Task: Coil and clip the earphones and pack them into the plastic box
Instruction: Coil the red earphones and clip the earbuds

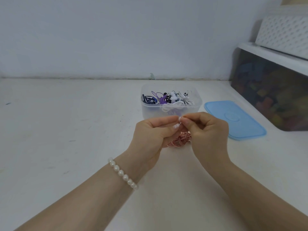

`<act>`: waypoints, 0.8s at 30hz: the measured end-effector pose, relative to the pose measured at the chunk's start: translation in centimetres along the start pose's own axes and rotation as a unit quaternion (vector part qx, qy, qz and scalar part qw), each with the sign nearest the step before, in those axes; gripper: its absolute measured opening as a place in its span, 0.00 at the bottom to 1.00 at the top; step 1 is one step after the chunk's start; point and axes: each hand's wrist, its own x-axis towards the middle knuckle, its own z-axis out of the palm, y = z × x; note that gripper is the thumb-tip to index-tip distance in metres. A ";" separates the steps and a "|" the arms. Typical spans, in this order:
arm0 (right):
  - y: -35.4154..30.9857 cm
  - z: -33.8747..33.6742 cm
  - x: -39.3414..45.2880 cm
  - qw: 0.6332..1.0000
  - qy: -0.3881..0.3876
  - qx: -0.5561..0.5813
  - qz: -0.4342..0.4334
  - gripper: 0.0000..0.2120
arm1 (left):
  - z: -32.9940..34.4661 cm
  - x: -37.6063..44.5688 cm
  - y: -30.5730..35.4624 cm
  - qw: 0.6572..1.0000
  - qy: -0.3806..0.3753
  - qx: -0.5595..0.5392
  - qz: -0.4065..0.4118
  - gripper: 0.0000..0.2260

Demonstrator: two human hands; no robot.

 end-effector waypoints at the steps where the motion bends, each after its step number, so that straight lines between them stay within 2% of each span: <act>1: 0.0 0.0 -0.1 1.000 -0.002 -0.005 -0.015 0.07 | 0.0 0.0 0.0 1.000 0.000 -0.001 -0.001 0.09; 5: 0.0 0.0 -0.1 0.998 -0.013 -0.022 -0.052 0.06 | -0.2 0.1 0.3 1.000 -0.011 -0.006 -0.007 0.07; 13: -0.9 -1.0 0.4 0.980 -0.095 0.152 0.085 0.08 | -0.8 0.7 0.9 1.000 -0.014 0.020 -0.015 0.03; 16: -1.1 -0.9 0.4 0.972 -0.095 0.181 0.119 0.09 | -0.8 0.8 0.8 0.999 -0.026 0.009 -0.022 0.04; 20: -0.9 -0.9 0.5 0.949 -0.109 0.241 0.173 0.03 | -0.7 1.0 0.6 0.999 -0.041 -0.001 -0.028 0.05; 22: -0.8 -1.1 0.4 0.943 -0.117 0.249 0.188 0.08 | -0.7 1.1 0.4 0.999 -0.040 0.006 -0.034 0.04; 24: -1.0 -1.3 0.5 0.946 -0.129 0.231 0.187 0.09 | -0.7 1.1 0.5 0.998 -0.043 0.011 -0.047 0.04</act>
